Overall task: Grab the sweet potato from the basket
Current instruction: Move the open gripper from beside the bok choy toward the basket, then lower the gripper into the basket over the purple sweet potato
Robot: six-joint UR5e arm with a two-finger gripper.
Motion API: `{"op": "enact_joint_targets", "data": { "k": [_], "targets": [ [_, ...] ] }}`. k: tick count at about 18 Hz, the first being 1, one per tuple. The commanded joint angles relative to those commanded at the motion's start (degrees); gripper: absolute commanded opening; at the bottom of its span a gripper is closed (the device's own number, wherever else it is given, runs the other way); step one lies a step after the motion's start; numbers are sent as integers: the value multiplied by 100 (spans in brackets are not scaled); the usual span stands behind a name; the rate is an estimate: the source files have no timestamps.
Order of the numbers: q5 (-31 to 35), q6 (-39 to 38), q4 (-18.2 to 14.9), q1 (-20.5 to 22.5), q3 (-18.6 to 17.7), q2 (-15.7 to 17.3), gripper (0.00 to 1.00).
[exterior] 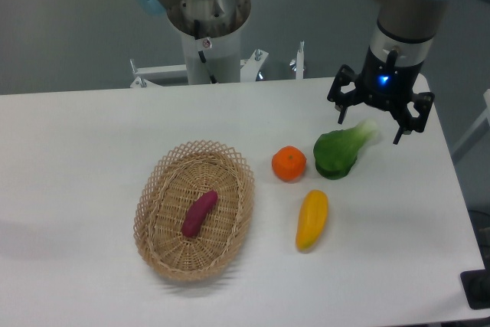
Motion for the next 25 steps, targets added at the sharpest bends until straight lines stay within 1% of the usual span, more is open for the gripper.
{"op": "enact_joint_targets", "data": {
  "k": [5,10,12,14,16,17,19,21,22,25],
  "targets": [
    [0,-140,0,-18,-17,0,100],
    [-61,-747,9,-70,-53,-17,100],
    [-228,-817,9,-132,-88,-17,100],
    [-316,-1045,9,-193,-158,-17,100],
    [-369,-1317,17,-386,-202,-35,100],
    [-369,-1519,26,-413,-254,-53,100],
    [-369,-1923,218,-614,-377,-70,100],
    [-352,-2301,578,-834,-649,-70,100],
    [-352,-2477,815,-905,-824,-62,100],
    [-325,-2934,1728,-1264,-1422,-70,100]
  ]
}}
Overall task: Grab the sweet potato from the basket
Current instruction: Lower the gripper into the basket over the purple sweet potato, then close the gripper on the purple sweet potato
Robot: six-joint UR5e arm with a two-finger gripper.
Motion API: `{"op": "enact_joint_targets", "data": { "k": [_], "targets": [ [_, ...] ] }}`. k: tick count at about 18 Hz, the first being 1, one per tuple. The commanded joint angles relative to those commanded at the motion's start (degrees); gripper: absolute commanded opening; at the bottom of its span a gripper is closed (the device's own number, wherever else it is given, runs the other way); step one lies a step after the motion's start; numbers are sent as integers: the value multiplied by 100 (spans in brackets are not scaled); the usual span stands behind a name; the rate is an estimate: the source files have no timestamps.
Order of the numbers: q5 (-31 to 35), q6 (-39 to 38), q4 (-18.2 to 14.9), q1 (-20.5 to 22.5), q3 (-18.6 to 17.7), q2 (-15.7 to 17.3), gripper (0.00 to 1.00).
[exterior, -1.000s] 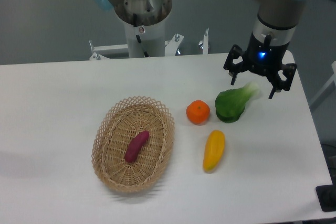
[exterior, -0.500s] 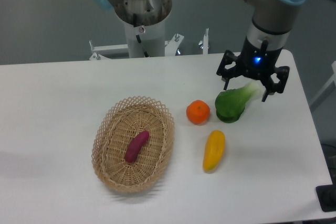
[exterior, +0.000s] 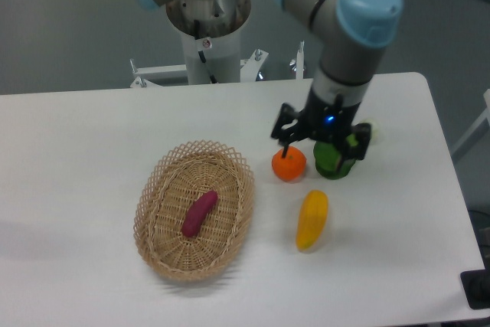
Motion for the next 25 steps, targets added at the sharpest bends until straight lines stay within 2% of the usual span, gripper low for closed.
{"op": "enact_joint_targets", "data": {
  "k": [3,6,9,13,14,23,25],
  "targets": [
    [35,-554,731,-352,-414,-149,100],
    [193,-652,829,-712,-573,-333,100],
    [623,-696,899,-1186,-591,-544,100],
    [756,-819,1592,-1582,-942,-694,100],
    [817,-810,1672,-1653,-1012,-694,100],
    [1187,-679,1735,-1733,-1039,-1011,100],
    [1187,-661,1839,-1742,-1066,-1037,100]
  ]
}}
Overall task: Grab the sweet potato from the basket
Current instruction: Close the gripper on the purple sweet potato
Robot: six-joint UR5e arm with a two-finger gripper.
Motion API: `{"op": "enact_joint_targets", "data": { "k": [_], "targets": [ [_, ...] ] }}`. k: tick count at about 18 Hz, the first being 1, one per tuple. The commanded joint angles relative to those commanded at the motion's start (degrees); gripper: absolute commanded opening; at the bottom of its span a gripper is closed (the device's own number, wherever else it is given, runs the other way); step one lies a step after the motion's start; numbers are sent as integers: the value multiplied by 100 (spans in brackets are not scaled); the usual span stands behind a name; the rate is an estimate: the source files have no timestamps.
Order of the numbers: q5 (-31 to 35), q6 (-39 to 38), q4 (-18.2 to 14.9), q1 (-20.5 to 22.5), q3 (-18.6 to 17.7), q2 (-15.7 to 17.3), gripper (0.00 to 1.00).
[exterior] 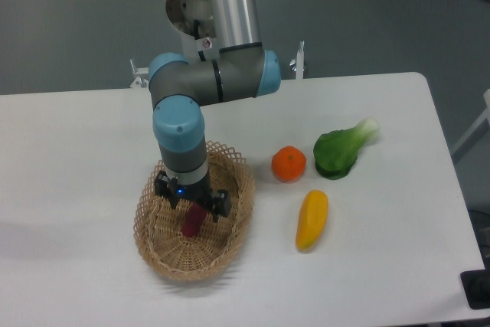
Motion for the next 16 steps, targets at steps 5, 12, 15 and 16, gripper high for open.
{"op": "enact_joint_targets", "data": {
  "k": [5,12,15,16],
  "targets": [
    [18,-9,317,-26,-141,-79,100],
    [35,-18,335,-70,-150,-114,100],
    [35,-26,335,-70,-141,-106,85],
    [35,-26,335,-70,-141,-97,74]
  ]
}}
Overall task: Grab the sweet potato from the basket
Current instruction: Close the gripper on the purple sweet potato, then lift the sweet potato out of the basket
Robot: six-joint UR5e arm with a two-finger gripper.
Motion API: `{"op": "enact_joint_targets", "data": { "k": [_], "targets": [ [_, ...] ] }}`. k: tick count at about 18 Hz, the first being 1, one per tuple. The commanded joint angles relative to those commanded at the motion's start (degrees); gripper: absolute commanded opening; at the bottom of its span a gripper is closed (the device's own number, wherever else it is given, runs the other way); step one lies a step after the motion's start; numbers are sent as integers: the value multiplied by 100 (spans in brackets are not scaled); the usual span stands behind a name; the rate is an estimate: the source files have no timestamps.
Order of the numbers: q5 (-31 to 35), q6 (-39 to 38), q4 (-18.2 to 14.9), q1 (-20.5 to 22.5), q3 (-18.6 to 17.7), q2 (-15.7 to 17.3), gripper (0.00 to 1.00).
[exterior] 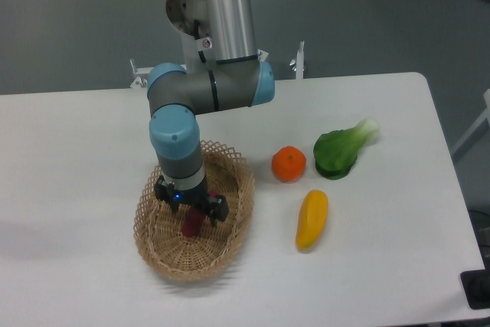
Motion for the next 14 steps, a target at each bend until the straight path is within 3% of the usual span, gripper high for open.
{"op": "enact_joint_targets", "data": {
  "k": [2,5,9,14],
  "targets": [
    [-9,0,0,0,0,17,55],
    [0,18,0,0,0,35,39],
    [-9,35,0,9,17,44,33],
    [-9,61,-9,26,96,79,33]
  ]
}}
